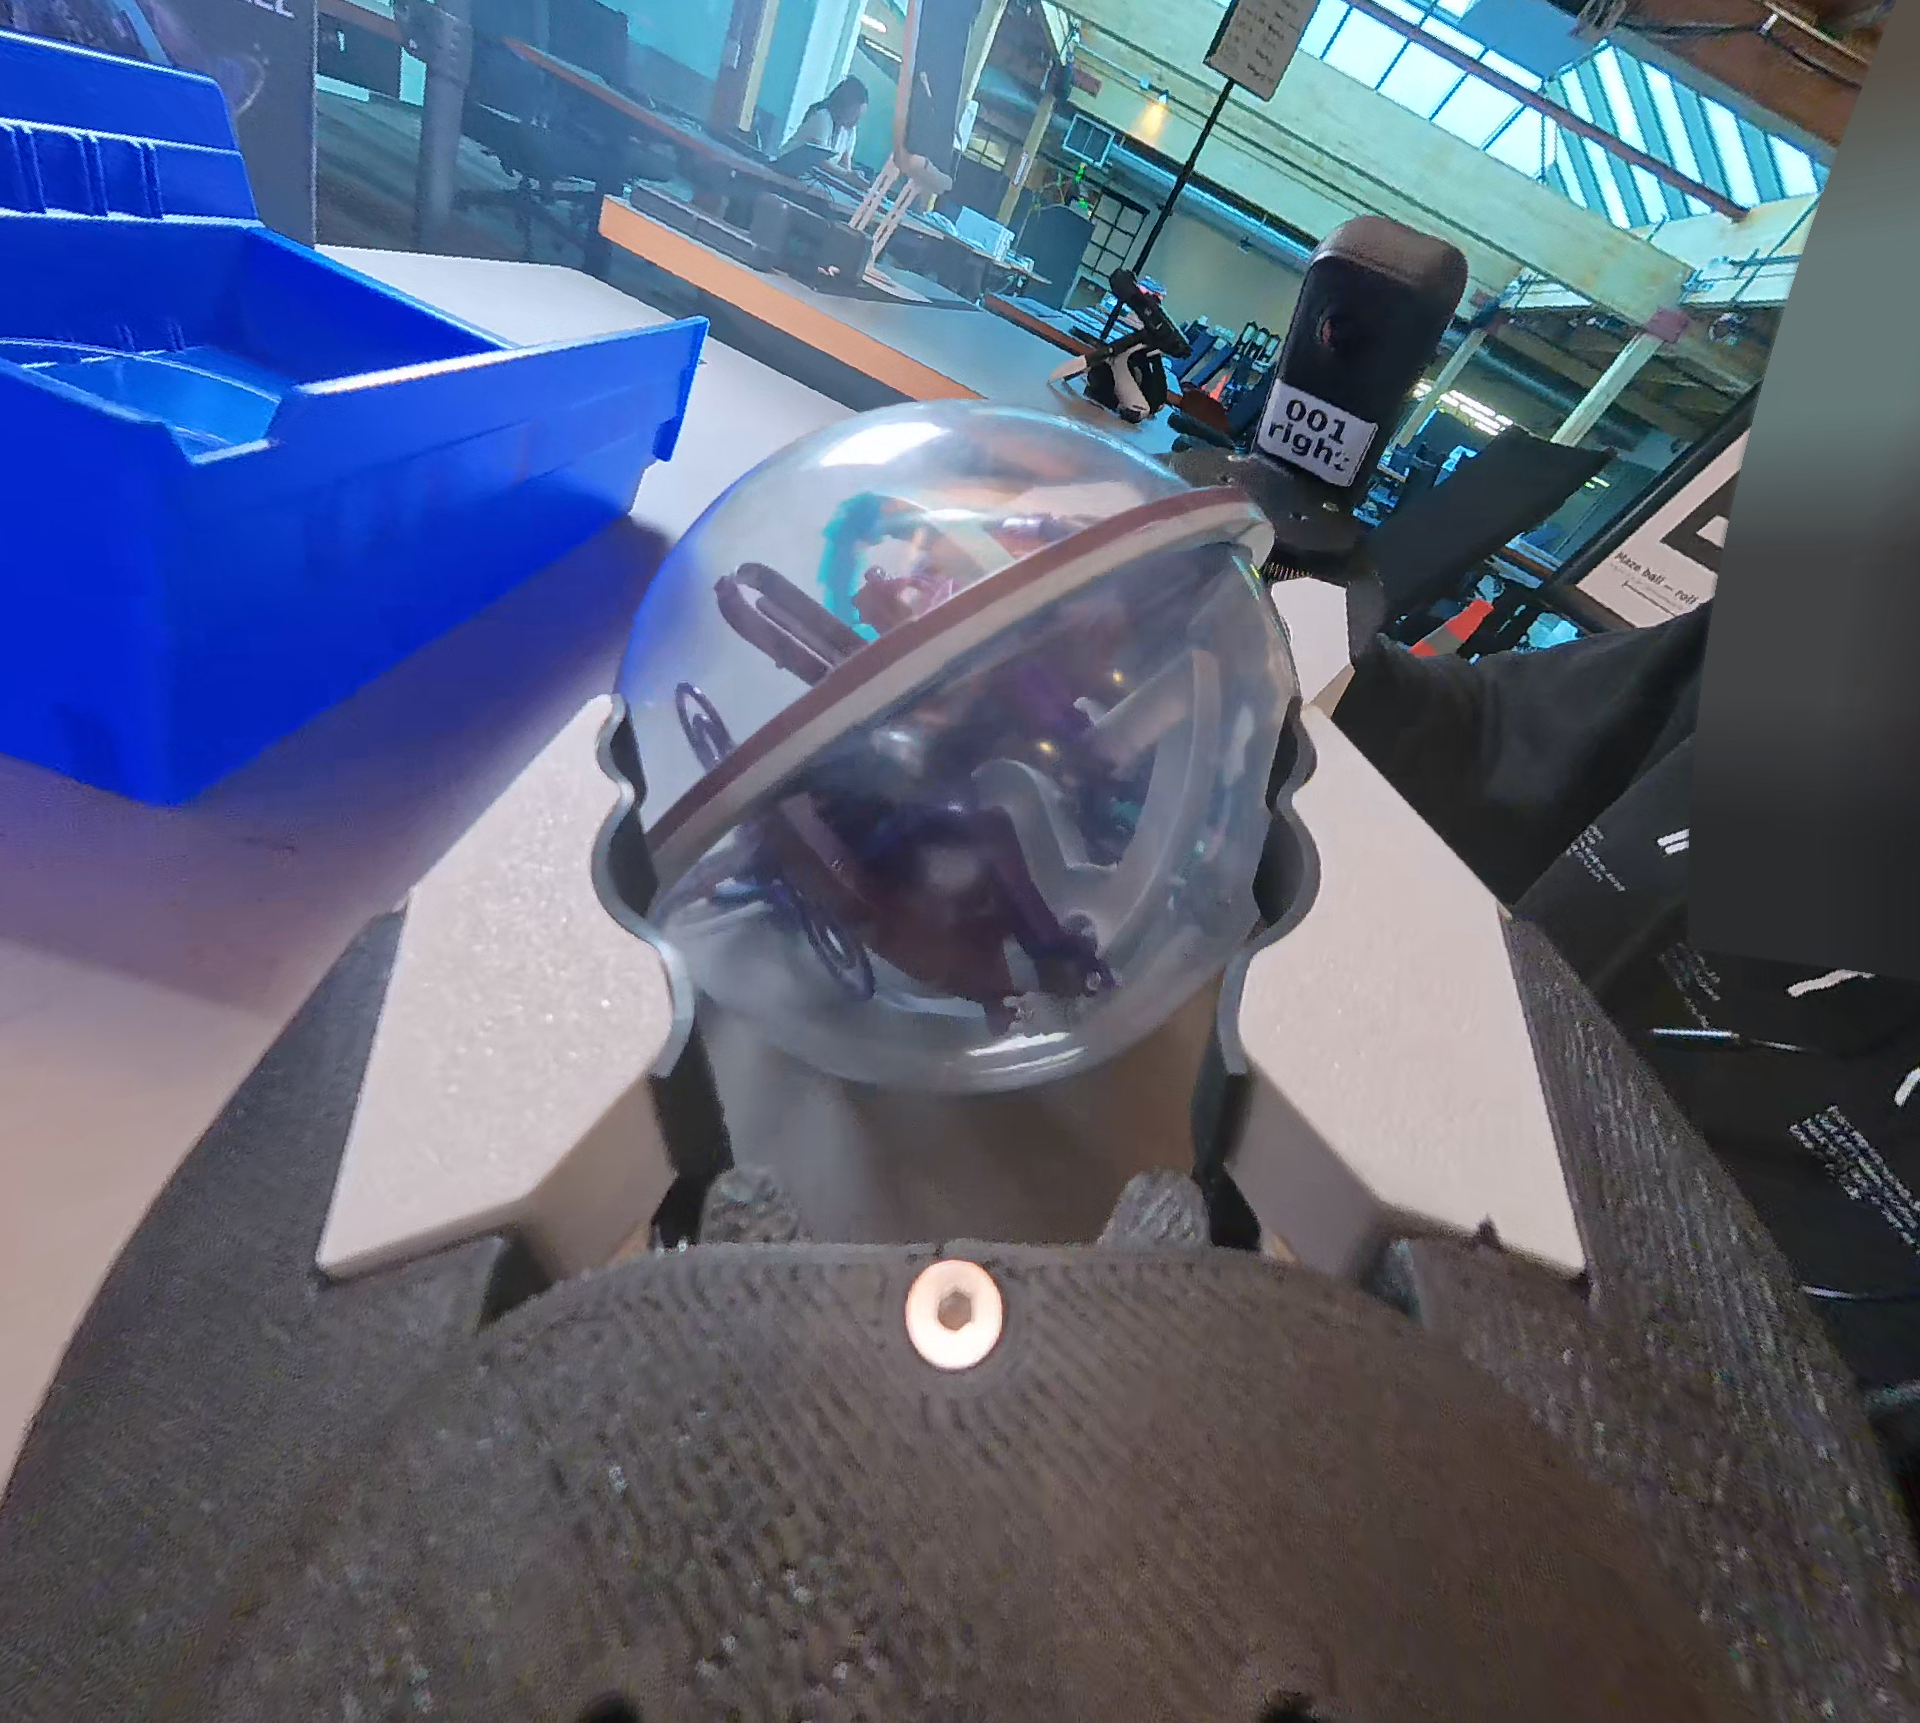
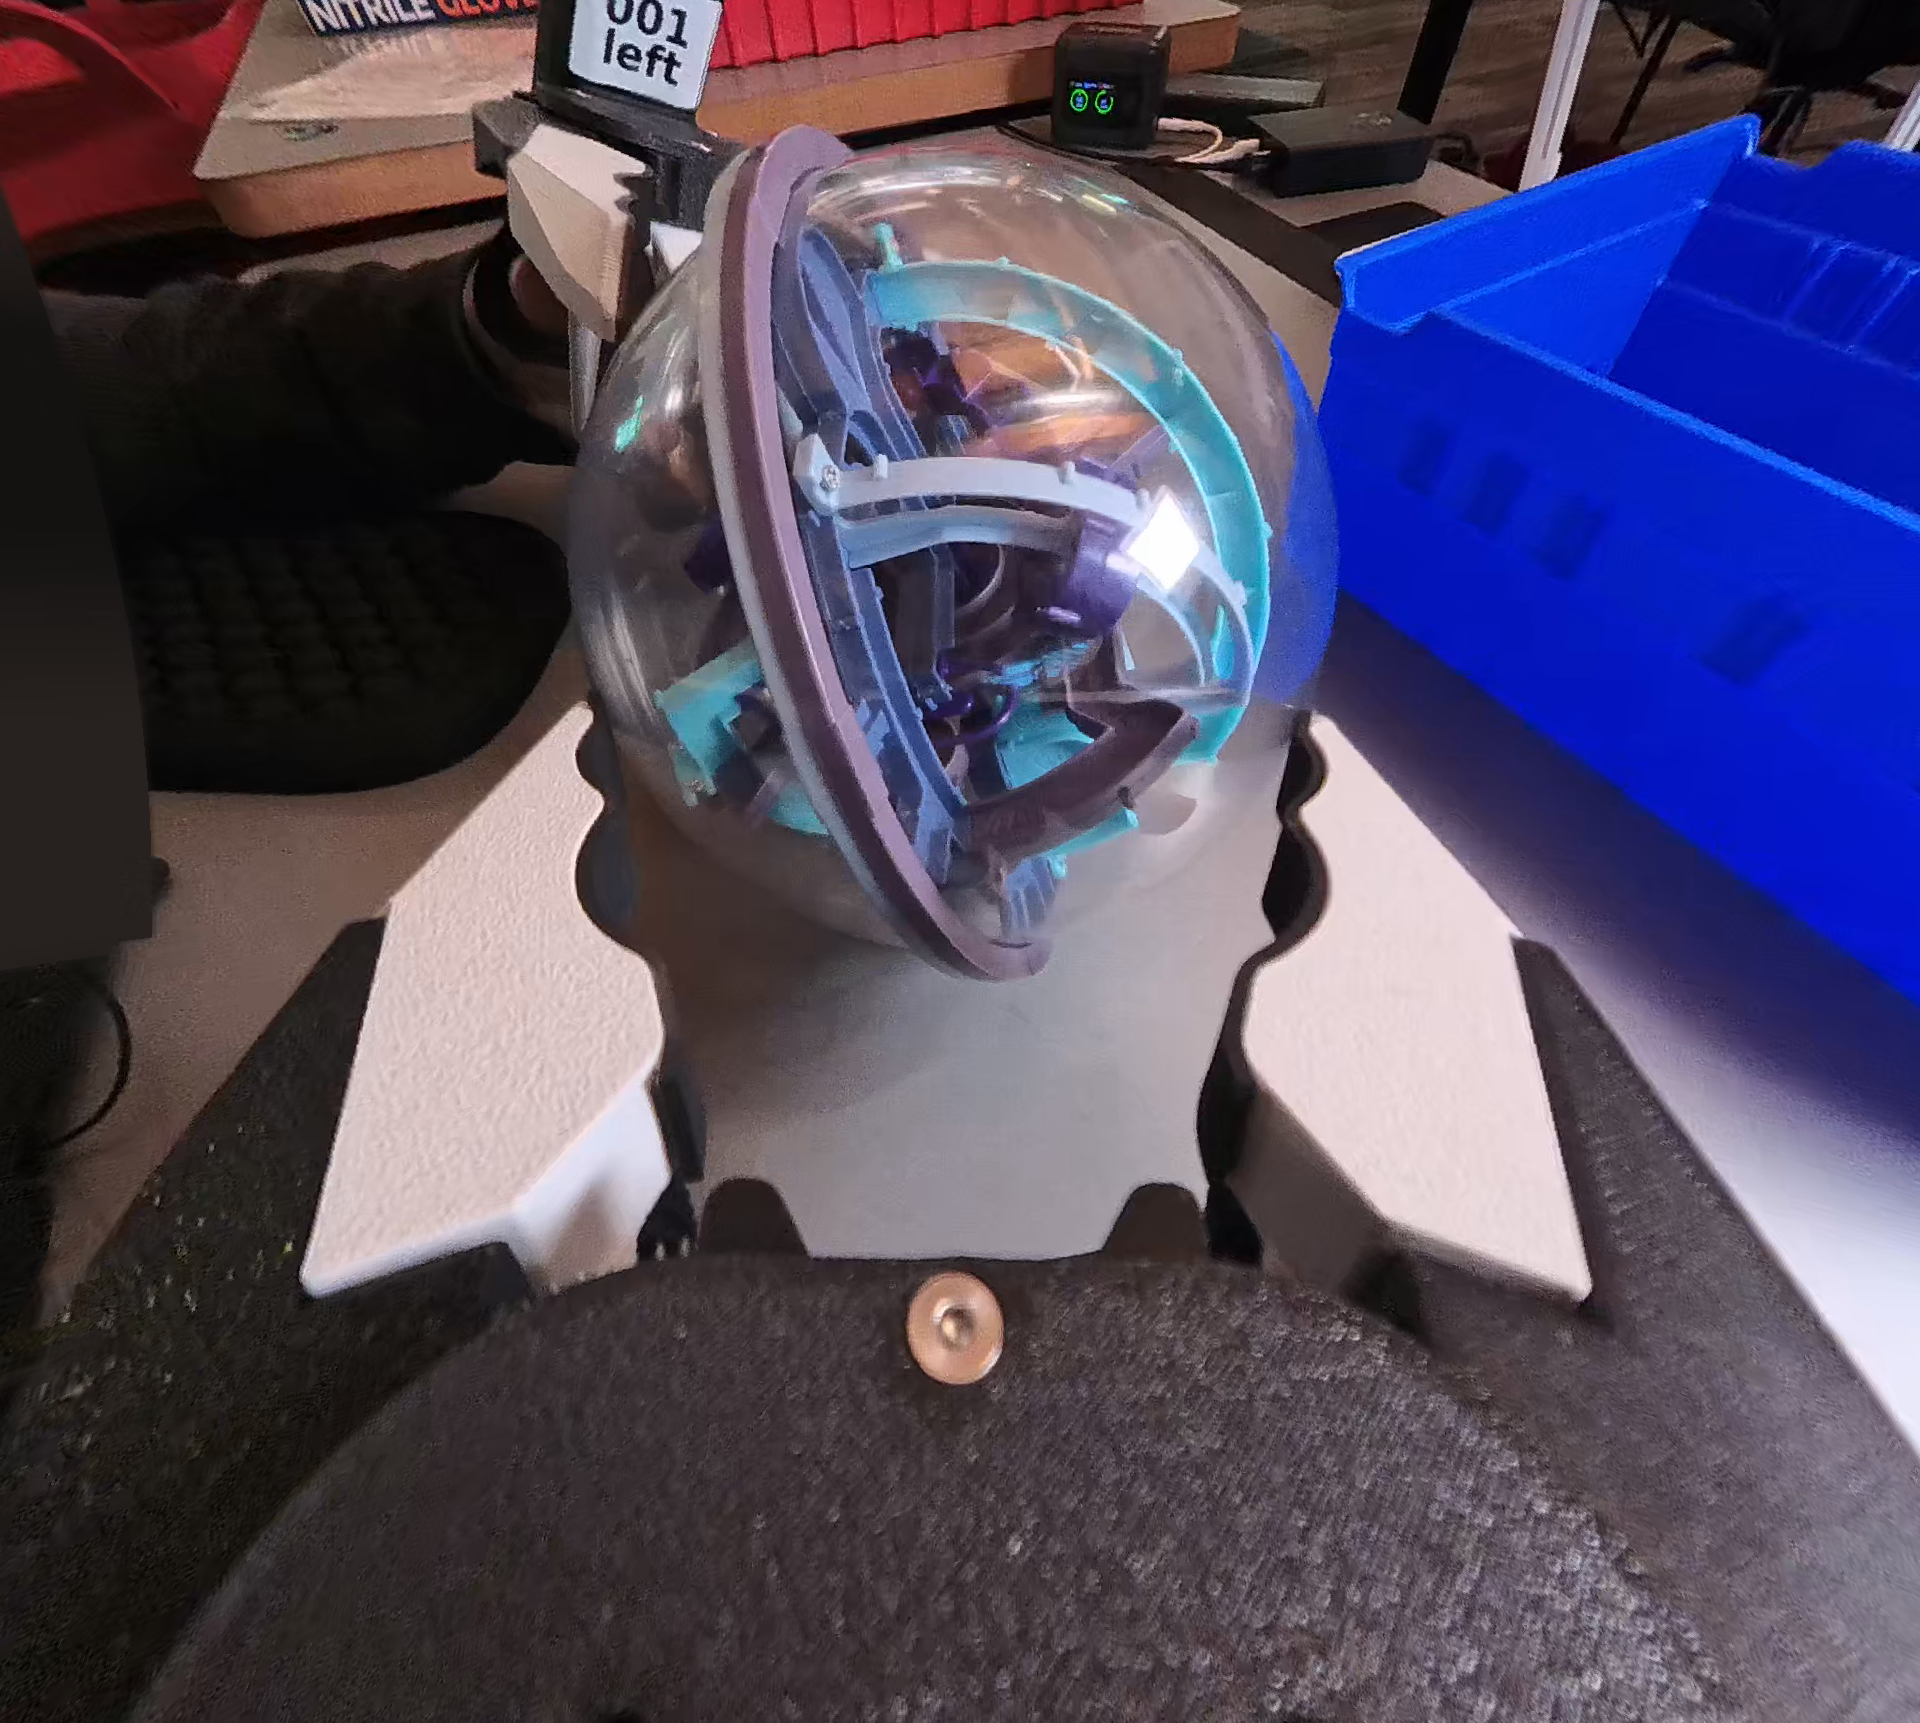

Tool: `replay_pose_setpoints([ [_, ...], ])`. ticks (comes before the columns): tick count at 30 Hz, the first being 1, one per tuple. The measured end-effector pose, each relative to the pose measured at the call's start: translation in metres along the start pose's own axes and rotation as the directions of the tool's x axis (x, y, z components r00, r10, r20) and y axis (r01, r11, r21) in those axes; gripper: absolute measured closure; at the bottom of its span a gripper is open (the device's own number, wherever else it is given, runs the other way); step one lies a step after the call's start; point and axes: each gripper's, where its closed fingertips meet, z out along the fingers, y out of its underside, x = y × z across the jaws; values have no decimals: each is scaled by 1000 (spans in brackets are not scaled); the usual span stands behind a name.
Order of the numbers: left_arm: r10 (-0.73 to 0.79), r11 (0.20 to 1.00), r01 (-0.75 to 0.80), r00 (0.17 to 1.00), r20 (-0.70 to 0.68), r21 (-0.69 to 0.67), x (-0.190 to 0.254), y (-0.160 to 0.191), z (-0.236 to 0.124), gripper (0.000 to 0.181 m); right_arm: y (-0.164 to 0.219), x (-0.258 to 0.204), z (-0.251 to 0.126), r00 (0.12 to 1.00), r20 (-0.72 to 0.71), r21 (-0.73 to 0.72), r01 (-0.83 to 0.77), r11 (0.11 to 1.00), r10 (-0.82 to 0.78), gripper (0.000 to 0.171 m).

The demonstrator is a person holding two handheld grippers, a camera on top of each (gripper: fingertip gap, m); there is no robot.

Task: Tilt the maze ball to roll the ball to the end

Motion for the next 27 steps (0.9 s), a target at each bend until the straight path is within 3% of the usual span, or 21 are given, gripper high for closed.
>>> replay_pose_setpoints([
  [7, -4, 1000, 4, 1000, -9, -16, 1, 6, -1, 62, -3, -1, -2, 999, -10, -12, 39, 999, -39, 48],
  [13, -47, 991, 44, 999, -15, -128, 0, 17, -5, 67, -10, -1, -7, 997, -22, -43, 77, 996, -78, 52],
  [15, 39, 983, -40, 999, -9, -182, 2, 20, -10, 67, -15, -1, -10, 996, -25, -32, 91, 995, -91, 56],
  [16, 130, 976, -129, 992, -8, -177, 6, 16, -13, 53, -18, -1, -12, 995, -27, -21, 98, 995, -98, 58],
  [19, 371, 926, -364, 926, 72, -97, 18, -13, -14, 44, -25, -7, -12, 988, -24, 9, 155, 988, -154, 52],
  [22, 466, 878, -448, 880, 87, -169, 23, -5, 0, 39, -27, -22, -6, 975, 11, 27, 221, 975, -222, 46],
  [27, 489, 836, -475, 872, -20, -273, 23, 30, 4, 39, -42, -51, -15, 947, 90, 162, 291, 943, -308, 48],
])
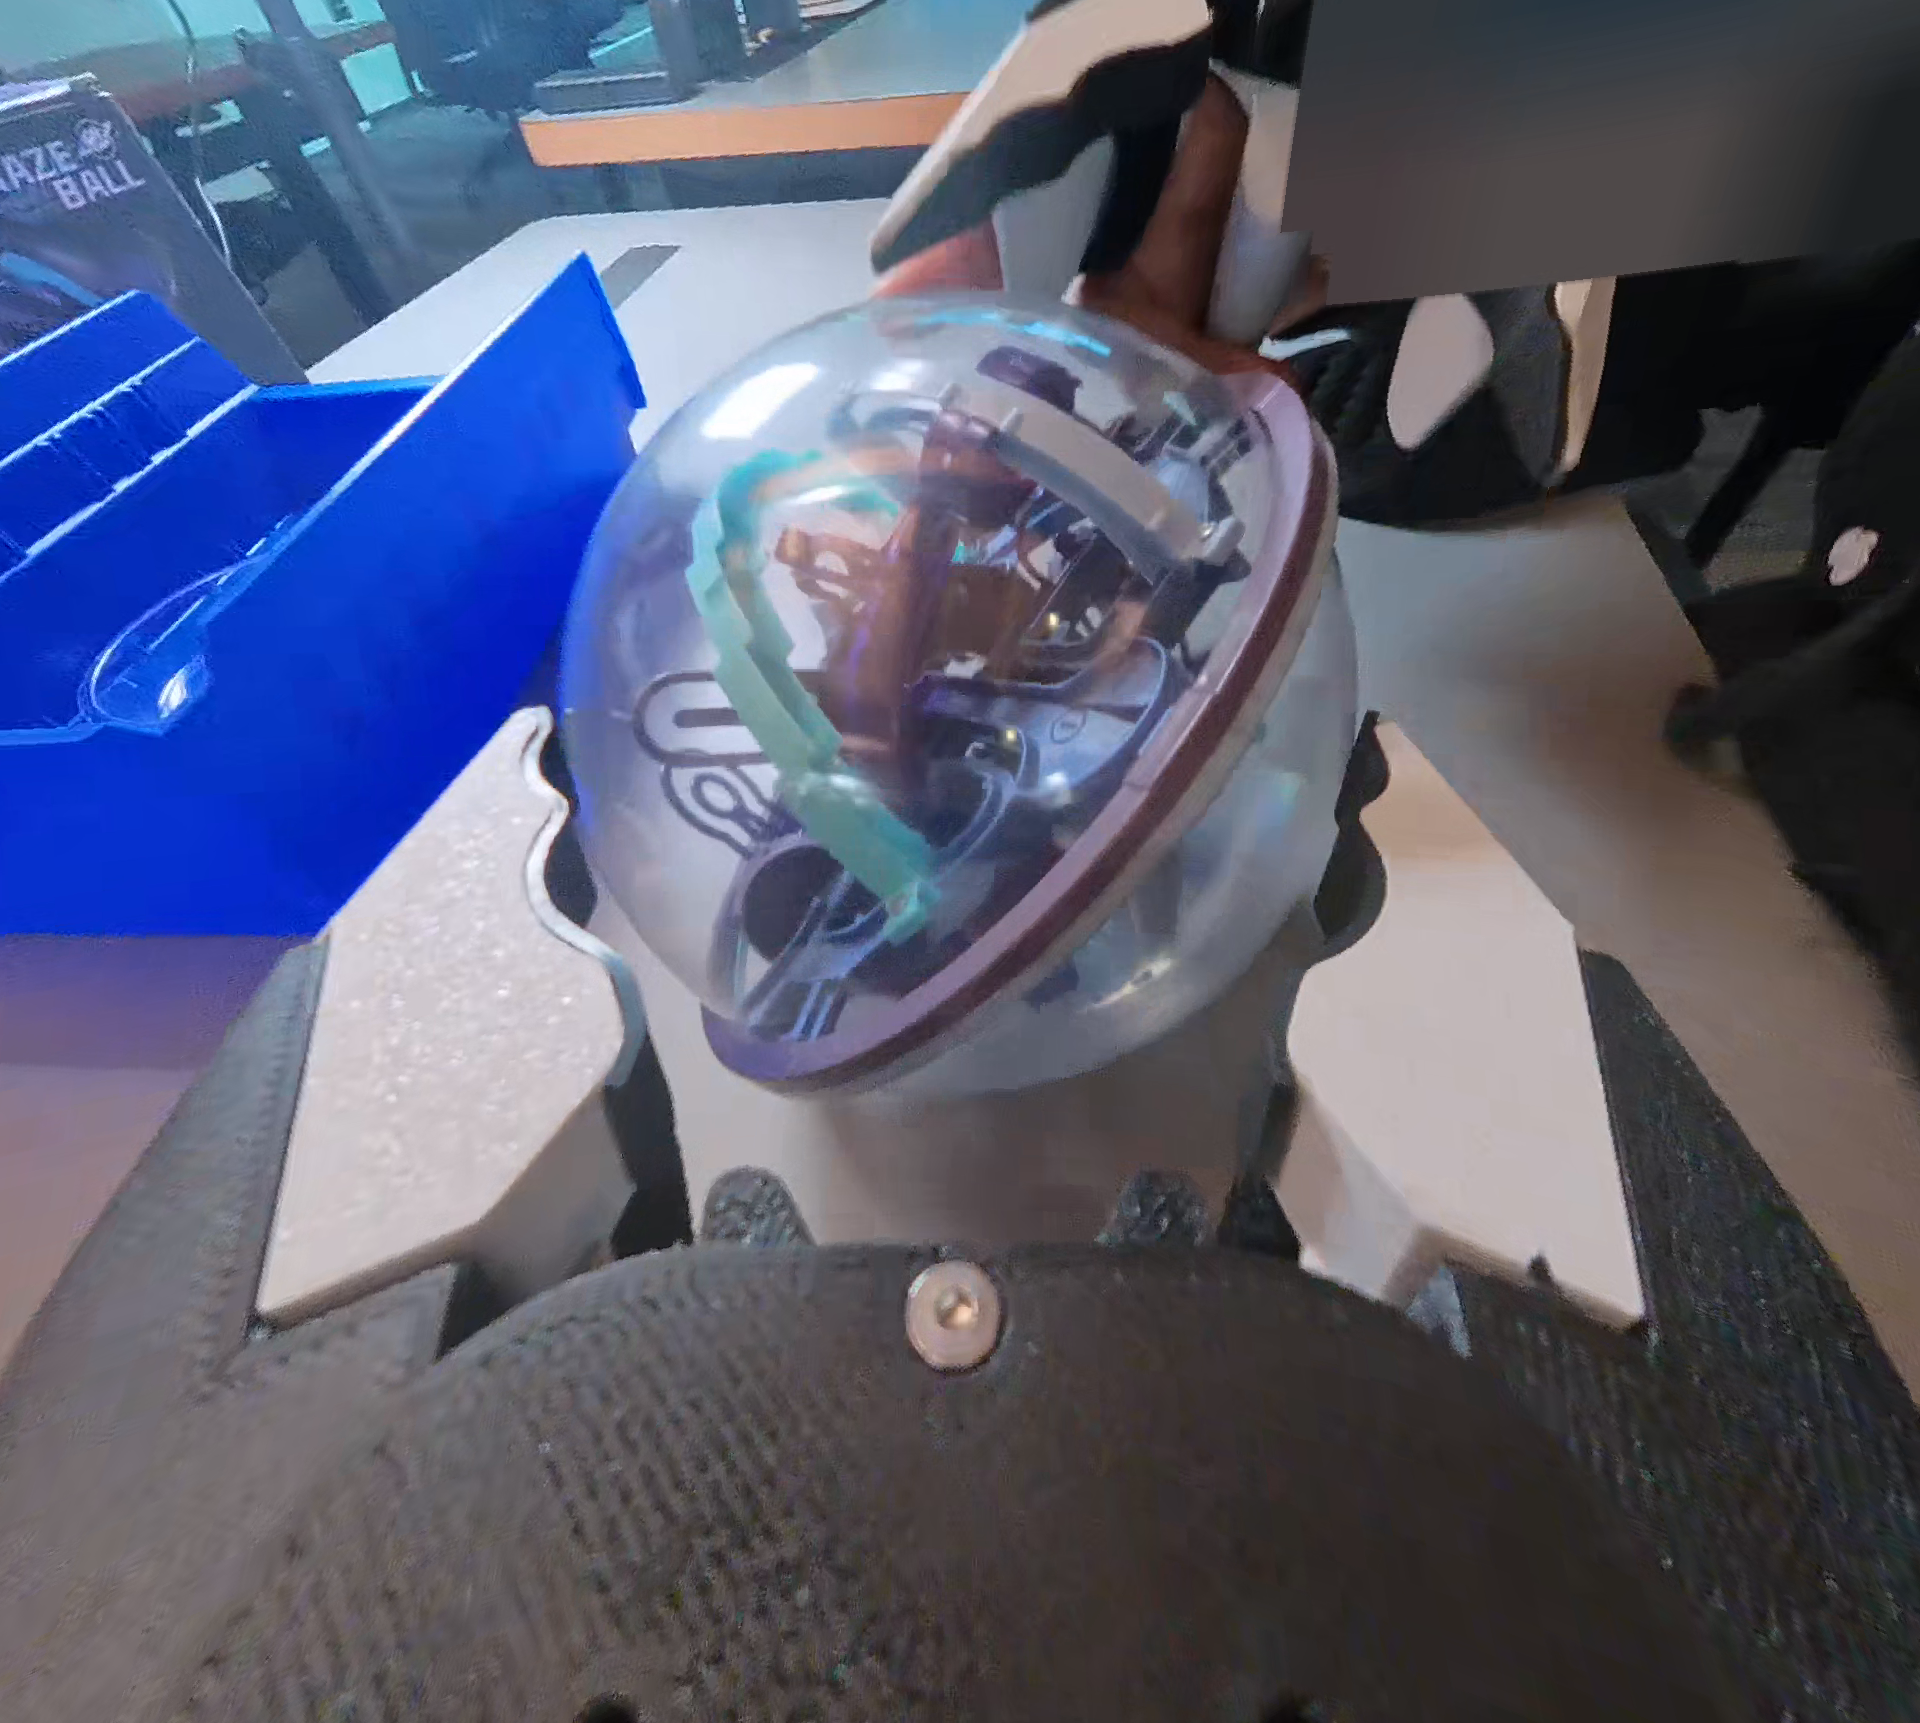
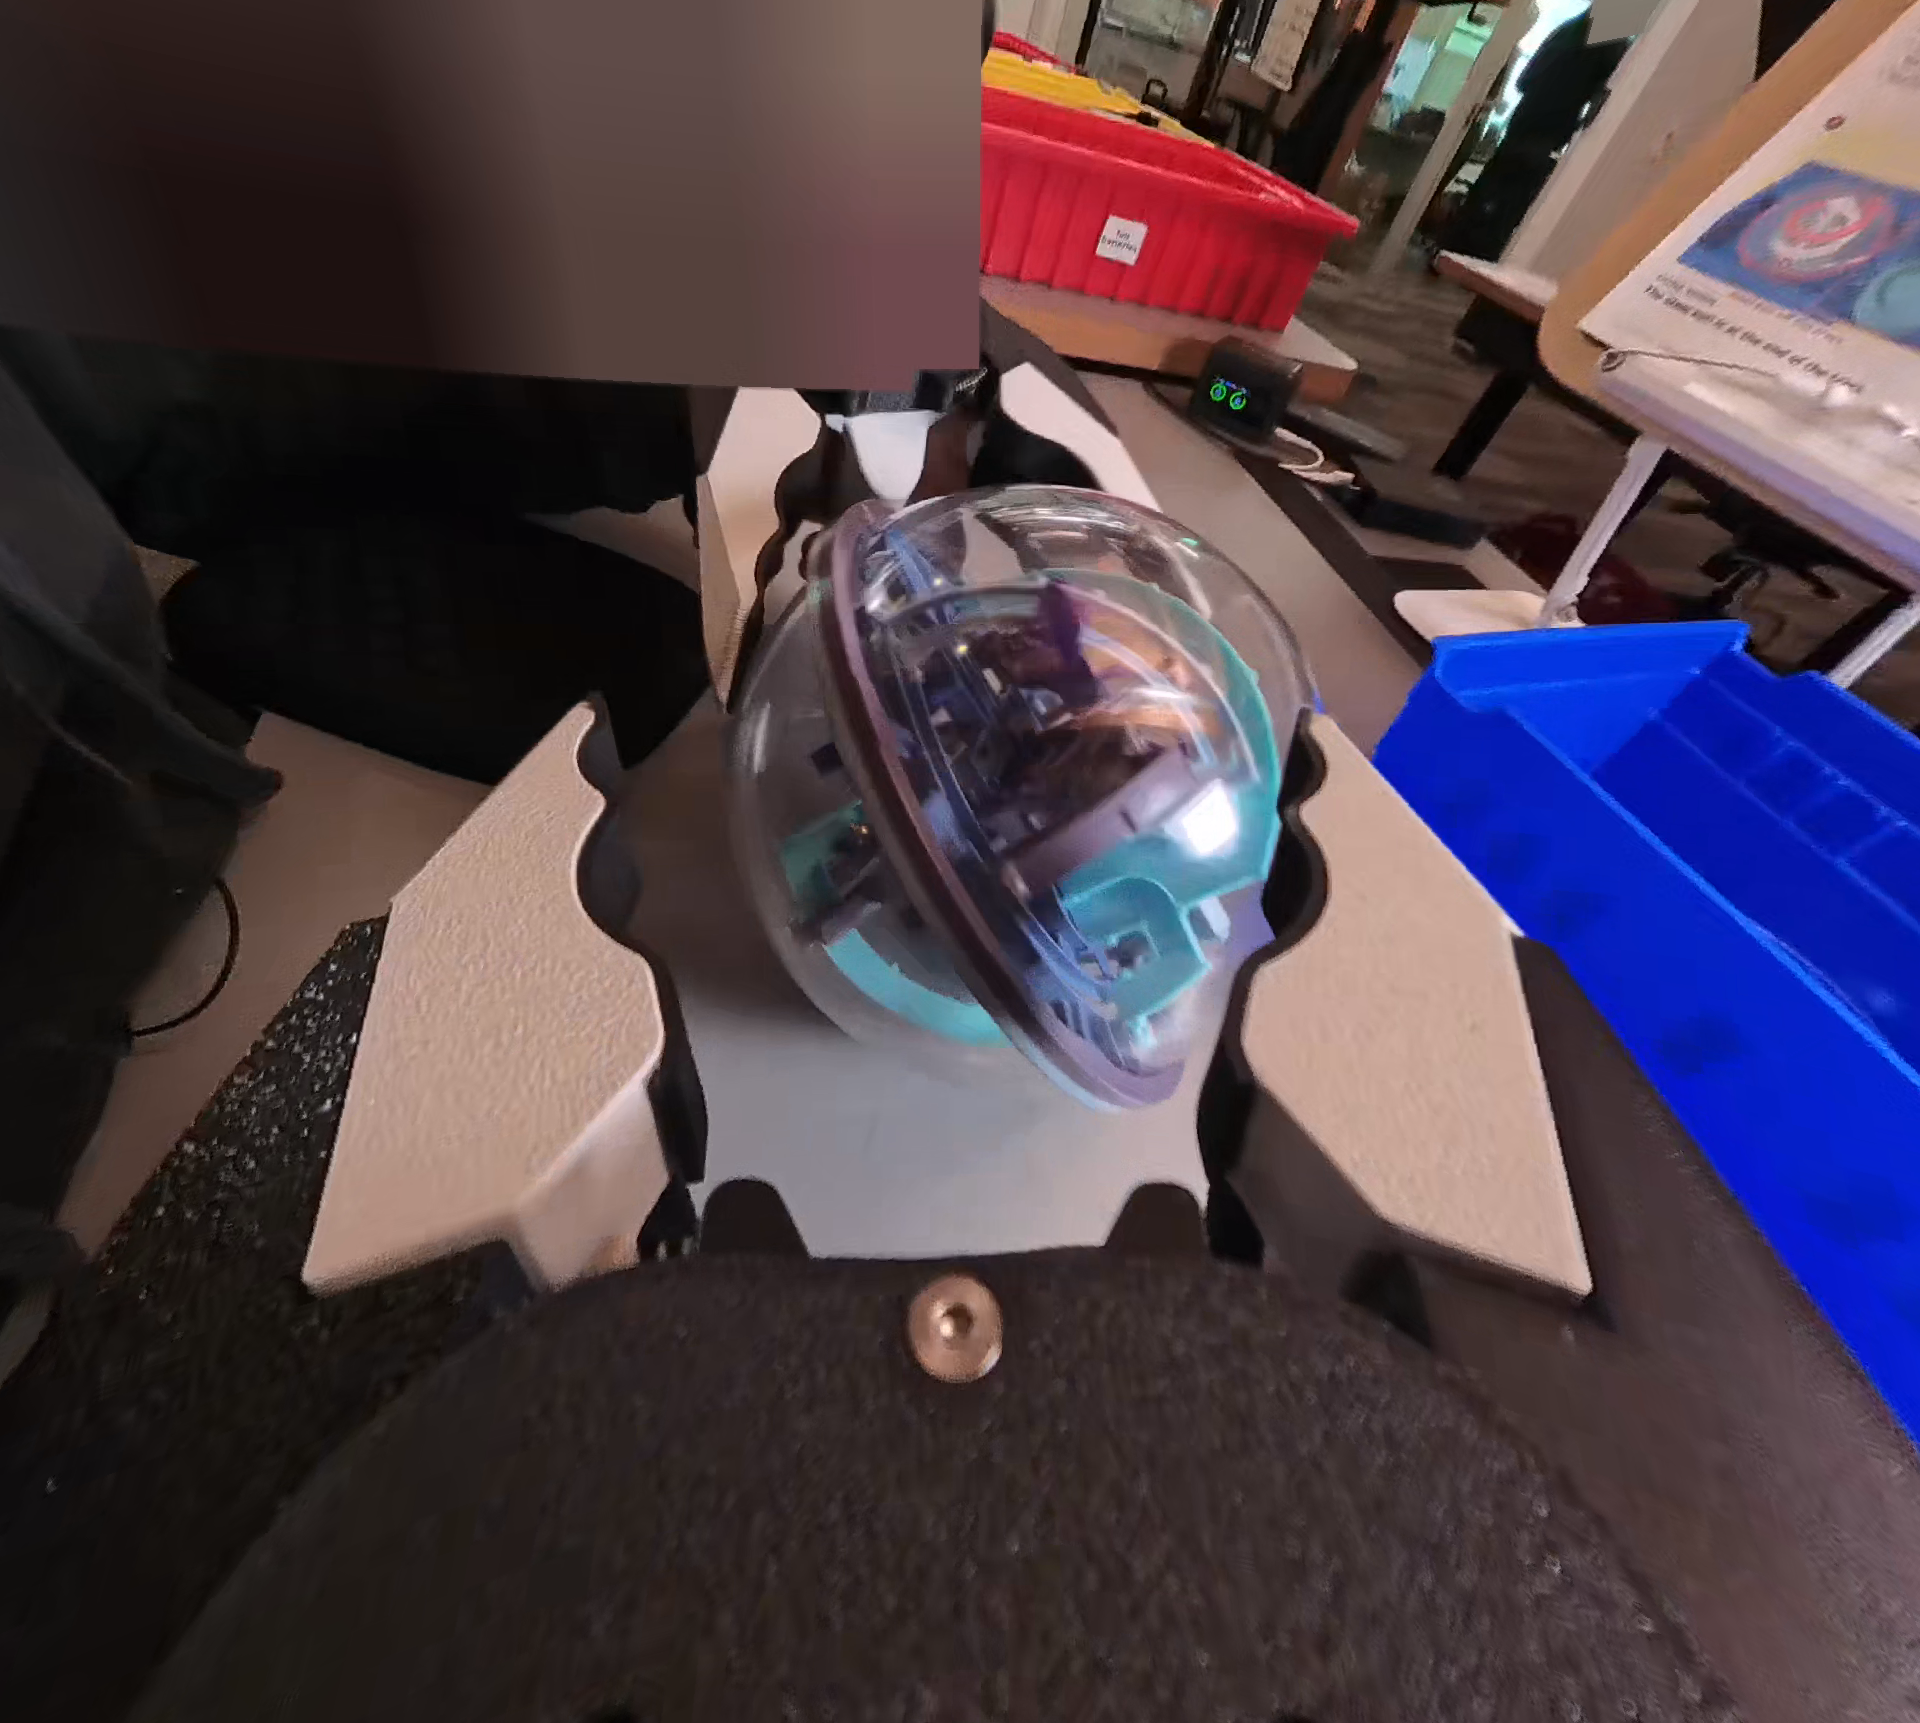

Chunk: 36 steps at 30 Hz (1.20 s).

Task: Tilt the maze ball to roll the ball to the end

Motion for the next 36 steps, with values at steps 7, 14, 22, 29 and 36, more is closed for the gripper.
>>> replay_pose_setpoints([
  [7, 30, 999, -31, 999, -34, -41, -4, 31, -8, 44, 57, 32, -11, 996, -35, -123, -83, 989, 79, 44],
  [14, 79, 994, -80, 997, -23, -67, -1, 38, -2, 48, 70, 22, 4, 998, -15, -163, -57, 985, 55, 42],
  [22, -15, 995, 19, 999, -46, 97, 6, 3, -6, 48, 97, 8, 9, 967, 66, -256, -223, 941, 247, 44],
  [29, -55, 988, 54, 998, 1, 147, 1, -14, -4, 54, 95, 25, -4, 996, -22, -311, -87, 946, 84, 32],
  [36, -82, 988, 75, 996, 42, 133, -2, -30, 16, 58, 56, 26, -2, 986, -112, -232, 97, 968, -126, 34],
])
